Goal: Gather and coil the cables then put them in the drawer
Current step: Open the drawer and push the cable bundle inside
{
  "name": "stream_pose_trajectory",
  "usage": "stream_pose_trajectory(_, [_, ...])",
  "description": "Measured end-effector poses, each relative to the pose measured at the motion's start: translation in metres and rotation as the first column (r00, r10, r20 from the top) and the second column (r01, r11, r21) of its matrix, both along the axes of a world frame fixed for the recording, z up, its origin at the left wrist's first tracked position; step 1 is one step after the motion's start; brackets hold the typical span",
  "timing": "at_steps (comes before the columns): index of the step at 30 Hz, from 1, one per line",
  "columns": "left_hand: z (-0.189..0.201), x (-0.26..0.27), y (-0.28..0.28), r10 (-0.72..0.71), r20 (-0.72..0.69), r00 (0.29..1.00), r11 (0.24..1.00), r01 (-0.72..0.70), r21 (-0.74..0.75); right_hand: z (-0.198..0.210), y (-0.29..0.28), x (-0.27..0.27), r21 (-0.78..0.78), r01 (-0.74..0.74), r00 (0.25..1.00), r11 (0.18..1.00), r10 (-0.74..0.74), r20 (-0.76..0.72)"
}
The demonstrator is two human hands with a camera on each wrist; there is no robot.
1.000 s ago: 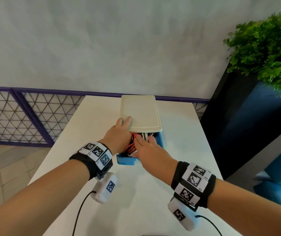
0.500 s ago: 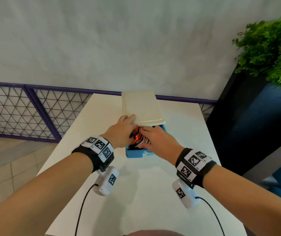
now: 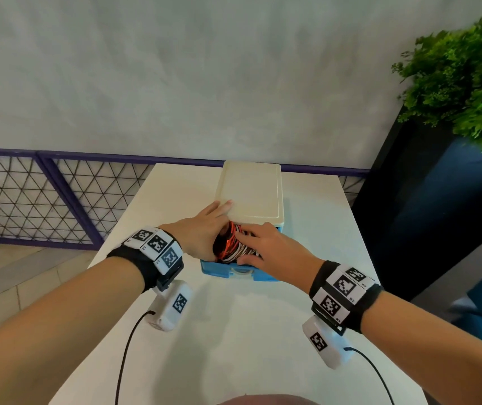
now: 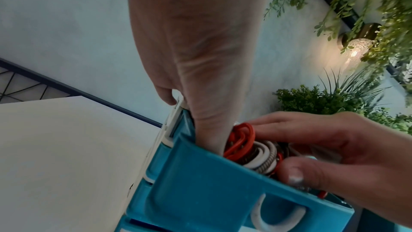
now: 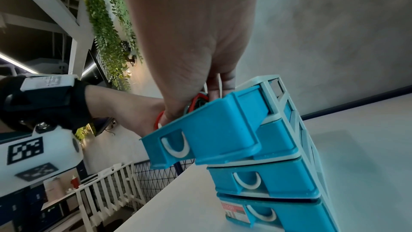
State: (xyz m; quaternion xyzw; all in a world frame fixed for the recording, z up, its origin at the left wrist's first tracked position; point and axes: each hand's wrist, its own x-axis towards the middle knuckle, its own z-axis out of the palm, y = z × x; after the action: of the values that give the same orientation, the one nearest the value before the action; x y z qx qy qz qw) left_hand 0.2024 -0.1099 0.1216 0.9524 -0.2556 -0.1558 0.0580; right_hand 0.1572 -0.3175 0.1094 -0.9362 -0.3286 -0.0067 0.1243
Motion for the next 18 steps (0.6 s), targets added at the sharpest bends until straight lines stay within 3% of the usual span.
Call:
stream_pose_trajectory(14, [0.004, 0.002, 0.005, -0.045, 0.005, 0.999, 0.999, 0.045, 0.011, 0.013, 0.013, 0.011, -0.255, 0.048, 0.995, 0.966, -0.022, 0.102])
stream_pose_trajectory(16, [0.003, 0.002, 0.006, -0.035, 0.004, 0.999, 0.999, 0.035, 0.006, 0.016, 0.014, 0.01, -0.247, 0.038, 0.987, 0.968, 0.002, 0.159])
stream_pose_trajectory(18, [0.002, 0.002, 0.006, -0.029, -0.001, 1.0, 1.0, 0.029, -0.003, 0.017, 0.015, 0.007, -0.137, -0.061, 0.979, 0.989, 0.086, 0.184])
